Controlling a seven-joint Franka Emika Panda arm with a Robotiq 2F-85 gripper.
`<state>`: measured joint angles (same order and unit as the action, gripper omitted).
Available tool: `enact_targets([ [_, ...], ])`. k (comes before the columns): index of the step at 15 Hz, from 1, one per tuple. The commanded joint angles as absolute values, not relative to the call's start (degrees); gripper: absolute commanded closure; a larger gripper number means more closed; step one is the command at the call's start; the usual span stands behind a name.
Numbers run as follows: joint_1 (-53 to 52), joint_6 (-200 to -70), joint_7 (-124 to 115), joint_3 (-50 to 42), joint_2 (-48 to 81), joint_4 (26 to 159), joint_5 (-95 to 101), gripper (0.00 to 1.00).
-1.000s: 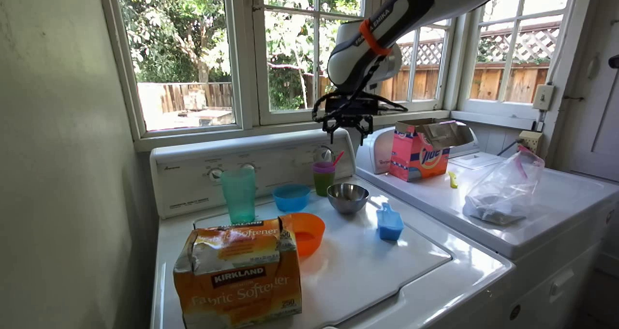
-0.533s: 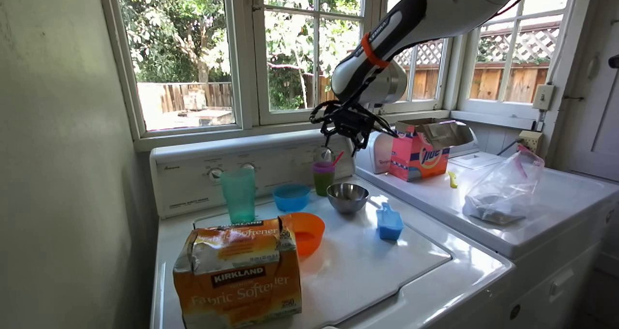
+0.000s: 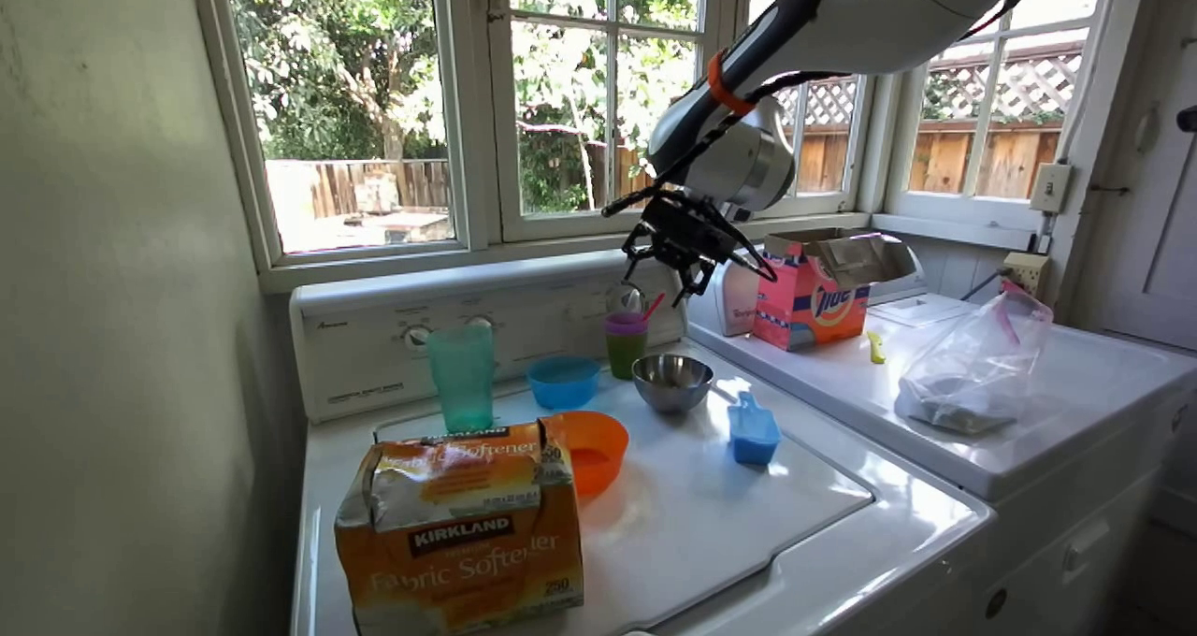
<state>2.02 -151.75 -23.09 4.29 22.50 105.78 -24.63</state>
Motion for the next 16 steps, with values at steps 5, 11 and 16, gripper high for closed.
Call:
enact_targets([
  [5, 4.99, -148.68, -13.98, 6.32, 21.54, 107.07, -32.93, 0.00],
  [11, 4.01, -147.54, -14.60, 6.01, 21.09, 107.74, -33.08, 0.08],
  [16, 3.11, -147.72, -15.95, 5.26, 20.92, 108.37, -31.46, 0.24],
])
